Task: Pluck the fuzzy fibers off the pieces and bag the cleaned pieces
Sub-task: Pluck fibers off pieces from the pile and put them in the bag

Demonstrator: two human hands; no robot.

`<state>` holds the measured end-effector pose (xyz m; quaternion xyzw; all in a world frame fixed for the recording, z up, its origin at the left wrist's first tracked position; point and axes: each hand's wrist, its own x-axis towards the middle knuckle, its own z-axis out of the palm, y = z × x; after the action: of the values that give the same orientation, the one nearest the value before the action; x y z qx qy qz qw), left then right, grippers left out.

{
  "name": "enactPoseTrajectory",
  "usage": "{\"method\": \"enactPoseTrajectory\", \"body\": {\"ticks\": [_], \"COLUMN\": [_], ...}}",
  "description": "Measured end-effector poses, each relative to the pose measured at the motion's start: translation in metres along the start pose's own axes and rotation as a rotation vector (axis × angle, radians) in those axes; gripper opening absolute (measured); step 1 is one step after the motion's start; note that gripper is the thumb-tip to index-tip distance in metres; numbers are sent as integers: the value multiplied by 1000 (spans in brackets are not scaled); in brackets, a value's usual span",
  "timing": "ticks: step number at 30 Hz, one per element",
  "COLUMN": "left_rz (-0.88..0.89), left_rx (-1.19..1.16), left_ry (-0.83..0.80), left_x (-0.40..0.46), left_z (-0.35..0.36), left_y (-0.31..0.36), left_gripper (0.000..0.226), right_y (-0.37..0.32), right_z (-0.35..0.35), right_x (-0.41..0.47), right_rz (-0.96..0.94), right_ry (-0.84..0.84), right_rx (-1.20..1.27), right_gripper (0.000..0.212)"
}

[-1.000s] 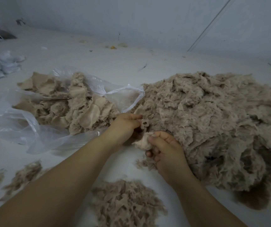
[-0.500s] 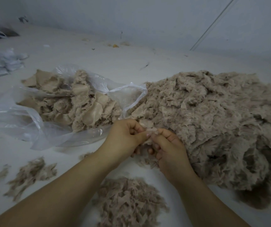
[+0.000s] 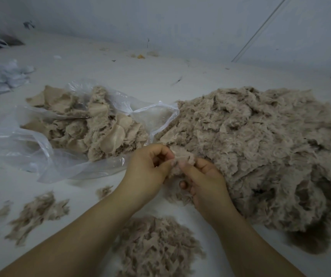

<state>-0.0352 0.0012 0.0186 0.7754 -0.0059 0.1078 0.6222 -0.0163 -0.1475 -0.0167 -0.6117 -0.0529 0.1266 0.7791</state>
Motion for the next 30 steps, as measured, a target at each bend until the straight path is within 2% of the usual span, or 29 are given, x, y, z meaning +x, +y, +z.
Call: {"method": "enactPoseTrajectory", "body": {"ticks": [3, 5, 7, 13, 18, 21, 25, 28, 30], "left_rz": [-26, -65, -120, -250, -167, -99, -178, -138, -83], "left_rx": [-3, -14, -56, -194, -12, 6, -143, -102, -68], "left_ry": [24, 43, 56, 60, -81, 30, 147, 156, 118], "left_x": [-2, -5, -8, -9, -7, -1, 7, 6, 4], "left_z": [1, 1, 0, 1, 6, 8, 6, 6, 7], "left_y": [-2, -4, -6, -5, 0, 2, 2, 0, 1], "left_gripper": [21, 21, 17, 16, 19, 12, 22, 22, 21], "right_y": [0, 1, 0, 3, 4, 4, 5, 3, 2], "right_z": [2, 2, 3, 3, 2, 1, 1, 1, 0], "right_x": [2, 3, 2, 4, 3, 2, 3, 4, 3], "right_rz": [17, 18, 16, 7, -28, -16, -22, 1, 10], "right_ry": [67, 98, 100, 123, 86, 84, 96, 98, 66], "right_rx": [38, 72, 107, 123, 83, 92, 125, 190, 181], "right_gripper": [15, 34, 44, 40, 27, 26, 28, 25, 33]}}
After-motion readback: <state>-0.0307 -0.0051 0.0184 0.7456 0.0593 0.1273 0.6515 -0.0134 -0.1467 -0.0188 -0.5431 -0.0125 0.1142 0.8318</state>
